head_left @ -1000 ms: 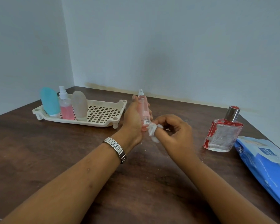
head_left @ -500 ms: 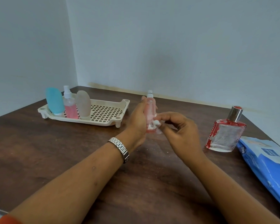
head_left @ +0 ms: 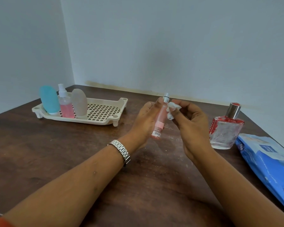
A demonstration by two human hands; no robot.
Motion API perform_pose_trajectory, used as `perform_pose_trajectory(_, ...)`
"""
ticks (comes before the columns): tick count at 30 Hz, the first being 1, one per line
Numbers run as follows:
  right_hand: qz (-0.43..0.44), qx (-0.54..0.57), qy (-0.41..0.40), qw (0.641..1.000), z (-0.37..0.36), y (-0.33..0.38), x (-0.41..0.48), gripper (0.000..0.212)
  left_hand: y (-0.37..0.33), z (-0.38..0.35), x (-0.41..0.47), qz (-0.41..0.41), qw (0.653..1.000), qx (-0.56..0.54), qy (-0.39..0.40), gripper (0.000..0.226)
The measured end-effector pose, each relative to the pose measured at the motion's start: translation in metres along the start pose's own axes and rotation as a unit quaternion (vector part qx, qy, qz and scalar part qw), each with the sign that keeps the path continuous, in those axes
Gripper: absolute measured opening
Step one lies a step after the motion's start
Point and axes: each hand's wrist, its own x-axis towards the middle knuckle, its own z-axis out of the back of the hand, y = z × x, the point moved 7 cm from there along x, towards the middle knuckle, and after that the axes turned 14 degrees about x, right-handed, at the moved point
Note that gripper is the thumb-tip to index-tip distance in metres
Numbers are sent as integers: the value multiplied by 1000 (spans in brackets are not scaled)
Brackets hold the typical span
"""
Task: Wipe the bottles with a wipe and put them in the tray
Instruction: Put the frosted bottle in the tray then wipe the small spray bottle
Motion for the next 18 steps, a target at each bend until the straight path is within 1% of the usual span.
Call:
perform_pose_trajectory(1,0,0,-1,1000,0,0,0,19,-1,0,0,-5,1000,-8,3,91)
perform_pose_trajectory(2,0,-5,-1,1000,0,0,0,20,-1,0,0,-8,1000,-19,4,88)
perform_pose_trajectory(5,-20,-6,-1,1000,2,-5,1,18,0,3,1,-10,1000,-23,-9,66)
perform_pose_trajectory(9,-61,16,-8,998,6,-11,2,17,2,3,1,-3,1000,-6,-8,56)
perform_pose_trajectory(10,-54,3,-9,998,6,-10,2,13,3,4,1,-1,1000,-4,-8,50)
perform_pose_trajectory(12,-1,-61,-4,998,3,-2,1,5,2,6,1,-4,1000,6,-21,36)
perform_pose_trajectory(13,32,-99,2,995,0,3,-1,6,0,7,1,-10,999,17,-30,35)
perform_pose_trajectory(15,72,-148,14,986,-5,8,-3,9,-2,9,2,-25,998,47,-40,44)
perform_pose_trajectory(17,78,-147,14,986,-6,10,-3,8,-4,10,2,-45,995,78,-49,55)
perform_pose_trajectory(18,67,-131,5,989,-3,8,-2,6,-4,10,1,-59,991,103,-54,60)
